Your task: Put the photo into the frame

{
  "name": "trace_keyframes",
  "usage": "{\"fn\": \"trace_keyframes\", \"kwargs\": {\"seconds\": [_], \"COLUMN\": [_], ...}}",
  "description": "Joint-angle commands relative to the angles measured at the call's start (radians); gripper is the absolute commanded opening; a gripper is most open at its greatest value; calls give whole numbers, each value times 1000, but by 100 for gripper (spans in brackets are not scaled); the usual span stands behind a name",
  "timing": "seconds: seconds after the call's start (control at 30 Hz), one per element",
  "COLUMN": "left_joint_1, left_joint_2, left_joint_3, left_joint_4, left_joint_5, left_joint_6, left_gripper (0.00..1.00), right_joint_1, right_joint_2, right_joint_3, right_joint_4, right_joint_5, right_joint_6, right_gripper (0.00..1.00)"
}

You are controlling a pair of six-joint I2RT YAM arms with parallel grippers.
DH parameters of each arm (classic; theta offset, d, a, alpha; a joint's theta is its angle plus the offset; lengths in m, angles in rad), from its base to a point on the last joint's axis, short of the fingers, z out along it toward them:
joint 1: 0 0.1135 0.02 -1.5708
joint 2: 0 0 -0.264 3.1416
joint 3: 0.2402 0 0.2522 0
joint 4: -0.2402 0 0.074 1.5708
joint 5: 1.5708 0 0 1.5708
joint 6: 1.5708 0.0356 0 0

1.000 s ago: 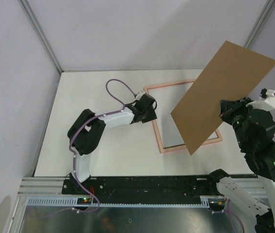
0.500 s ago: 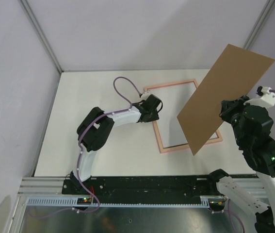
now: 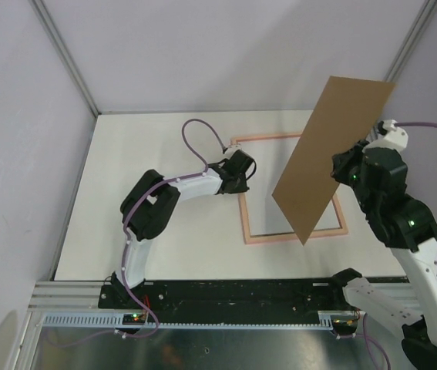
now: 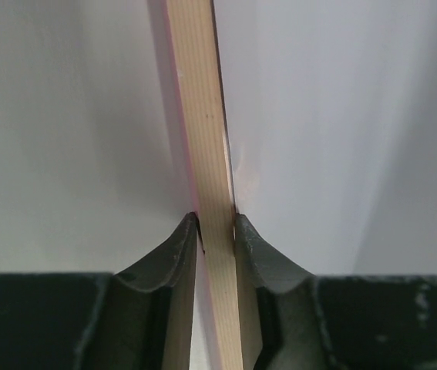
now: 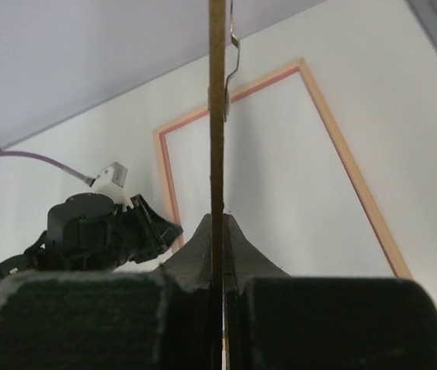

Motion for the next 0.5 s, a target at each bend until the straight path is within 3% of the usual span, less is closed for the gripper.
{"fn": "trace_keyframes", "kwargs": {"seconds": [0.0, 0.2, 0.47], "left_joint_1": [57, 196, 374], "left_joint_2": [-113, -281, -450], "left_joint_3": [-86, -278, -442], "left_joint_4": [-21, -22, -24], "left_joint_5": [6, 64, 215], "left_joint_6": [131, 262, 452], "left_gripper": [9, 1, 0], "right_joint_1": [-27, -104, -186], "right_joint_2": [58, 168, 324], "right_joint_3": [53, 54, 25], "right_joint_4": [154, 199, 309], "right_joint_5": [-149, -442, -851], "right_joint_6": [-9, 16, 100], "right_gripper": [0, 0, 0]}}
